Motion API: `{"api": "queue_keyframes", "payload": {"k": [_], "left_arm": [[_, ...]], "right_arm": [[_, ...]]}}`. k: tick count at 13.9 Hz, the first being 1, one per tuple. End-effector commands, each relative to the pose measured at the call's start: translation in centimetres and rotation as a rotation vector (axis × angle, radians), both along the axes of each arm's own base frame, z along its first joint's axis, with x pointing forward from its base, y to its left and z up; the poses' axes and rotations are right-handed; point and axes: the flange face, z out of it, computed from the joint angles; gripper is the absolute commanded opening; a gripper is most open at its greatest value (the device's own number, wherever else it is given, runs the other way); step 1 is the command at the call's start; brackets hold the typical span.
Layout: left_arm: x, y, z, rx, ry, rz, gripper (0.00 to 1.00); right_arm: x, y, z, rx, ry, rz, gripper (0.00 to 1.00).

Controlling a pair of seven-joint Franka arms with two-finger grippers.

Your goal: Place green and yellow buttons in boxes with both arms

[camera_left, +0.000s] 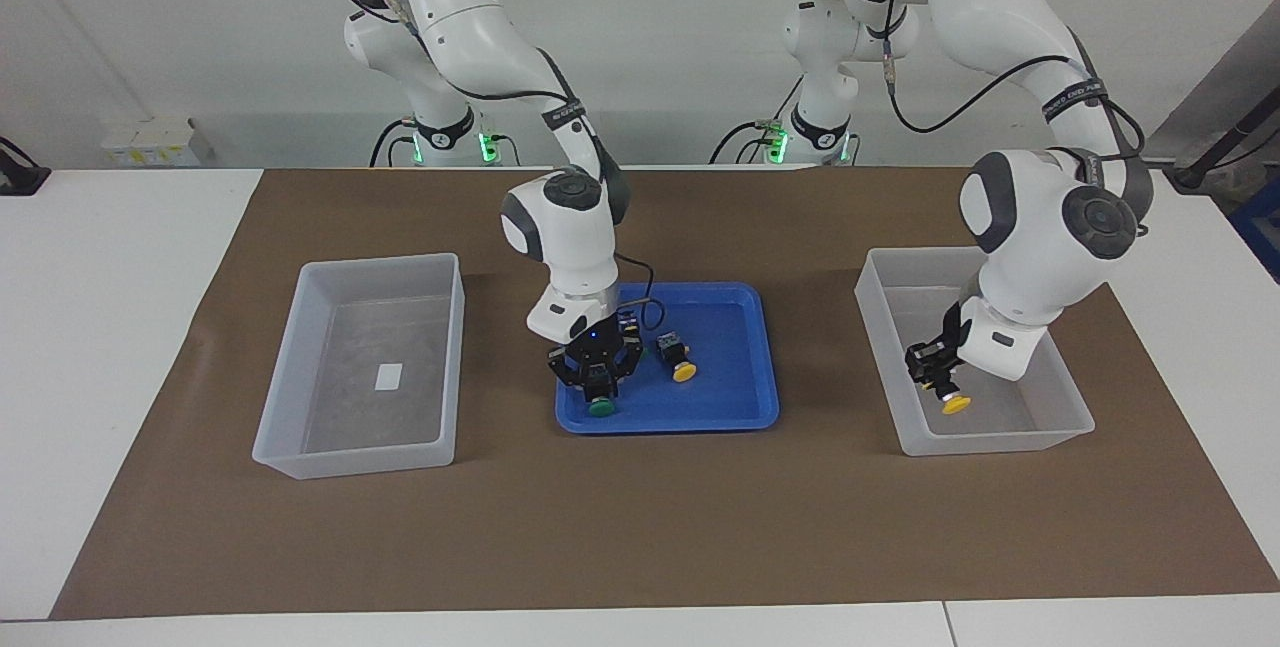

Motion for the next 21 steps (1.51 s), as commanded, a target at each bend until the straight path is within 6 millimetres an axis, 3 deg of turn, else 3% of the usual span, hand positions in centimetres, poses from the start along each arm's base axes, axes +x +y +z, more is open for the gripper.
{"api": "queue_keyframes", "payload": {"k": [1, 3, 9, 15, 18, 21], "left_arm": [[-1.6, 0.6, -0.2, -0.020, 0.025, -0.049, 0.00], [-2.6, 0.9, -1.7, -0.017, 0.022, -0.075, 0.00], [-5.2, 1.1, -6.2, -0.011, 0.000, -0.069, 0.00], [-6.0, 2.4, -9.6, -0.007, -0.030, -0.068, 0.00], [-6.0, 3.1, -9.7, -0.006, -0.033, -0.057, 0.00], [-5.8, 3.2, -9.4, -0.006, -0.032, -0.057, 0.40]], "right_arm": [[0.2, -4.5, 6.0, -0.001, -0.021, -0.080, 0.00], [-0.1, -7.4, 8.2, -0.026, 0.008, -0.125, 0.00], [0.2, -18.1, 10.1, -0.097, 0.024, -0.045, 0.00], [-0.9, -29.8, 7.8, -0.009, 0.090, 0.051, 0.00], [-0.1, -31.6, 6.3, -0.008, 0.065, 0.034, 0.00], [1.2, -32.0, 2.9, -0.011, 0.035, 0.010, 0.00]]}}
